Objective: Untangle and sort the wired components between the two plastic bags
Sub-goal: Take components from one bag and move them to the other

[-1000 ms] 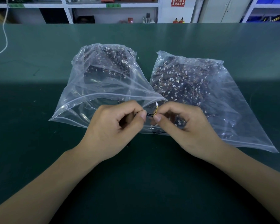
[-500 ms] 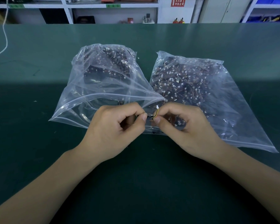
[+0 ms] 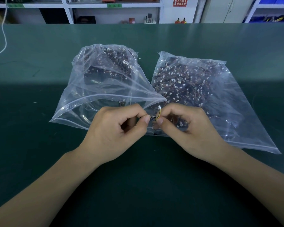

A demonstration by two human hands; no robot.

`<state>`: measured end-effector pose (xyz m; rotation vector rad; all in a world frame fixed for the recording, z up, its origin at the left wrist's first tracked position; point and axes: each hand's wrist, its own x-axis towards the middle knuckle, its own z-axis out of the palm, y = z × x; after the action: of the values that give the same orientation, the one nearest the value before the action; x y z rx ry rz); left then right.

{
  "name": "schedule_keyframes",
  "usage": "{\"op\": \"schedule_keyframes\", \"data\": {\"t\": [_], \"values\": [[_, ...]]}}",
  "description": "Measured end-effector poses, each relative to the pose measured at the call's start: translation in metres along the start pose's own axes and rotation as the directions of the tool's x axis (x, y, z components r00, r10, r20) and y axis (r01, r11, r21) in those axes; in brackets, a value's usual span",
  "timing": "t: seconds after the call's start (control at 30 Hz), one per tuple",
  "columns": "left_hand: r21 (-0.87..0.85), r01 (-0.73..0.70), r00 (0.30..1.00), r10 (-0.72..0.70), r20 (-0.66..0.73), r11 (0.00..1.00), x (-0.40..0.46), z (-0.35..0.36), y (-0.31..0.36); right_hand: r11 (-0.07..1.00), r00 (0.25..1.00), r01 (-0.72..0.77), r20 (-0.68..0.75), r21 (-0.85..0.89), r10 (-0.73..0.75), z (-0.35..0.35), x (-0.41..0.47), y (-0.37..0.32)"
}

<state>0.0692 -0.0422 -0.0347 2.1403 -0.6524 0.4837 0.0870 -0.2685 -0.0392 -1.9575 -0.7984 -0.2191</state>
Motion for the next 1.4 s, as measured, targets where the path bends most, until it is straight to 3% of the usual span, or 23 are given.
{"op": "schedule_keyframes", "data": {"t": [0.23, 0.4, 0.53, 0.63, 0.73, 0.93, 1.2, 1.4], "values": [[0.017, -0.004, 1.0, 0.003, 0.012, 1.0, 0.0, 0.001, 0.001, 0.998, 0.999, 0.037, 0.0, -0.051, -0.037, -0.002, 0.001, 0.001], [0.114, 0.085, 0.995, -0.078, -0.068, 0.99, 0.001, -0.003, -0.002, 0.893, 0.985, 0.162, 0.123, -0.42, -0.121, -0.01, 0.003, 0.004], [0.142, 0.089, 0.995, -0.081, -0.06, 0.986, 0.002, -0.005, -0.001, 0.832, 0.975, 0.161, 0.215, -0.531, -0.052, -0.021, 0.006, 0.004], [0.145, 0.048, 0.999, -0.045, -0.019, 0.988, 0.001, -0.005, -0.001, 0.838, 0.978, 0.166, 0.195, -0.52, -0.073, -0.022, 0.007, 0.007], [0.148, -0.014, 1.0, 0.011, 0.025, 0.989, 0.0, -0.002, -0.002, 0.861, 0.989, 0.145, 0.066, -0.487, -0.129, -0.021, 0.007, 0.01], [0.233, -0.084, 0.996, 0.089, -0.008, 0.969, 0.0, 0.002, -0.004, 0.907, 0.984, 0.11, -0.087, -0.406, -0.158, -0.017, 0.006, 0.011], [0.45, -0.075, 0.99, 0.12, -0.072, 0.89, 0.007, 0.017, 0.008, 0.896, 0.97, 0.18, -0.077, -0.405, -0.229, -0.017, 0.005, 0.01], [0.642, -0.2, 0.98, 0.133, 0.151, 0.74, 0.008, 0.021, 0.012, 0.884, 0.968, 0.207, -0.047, -0.419, -0.248, -0.012, 0.005, 0.005]]}}
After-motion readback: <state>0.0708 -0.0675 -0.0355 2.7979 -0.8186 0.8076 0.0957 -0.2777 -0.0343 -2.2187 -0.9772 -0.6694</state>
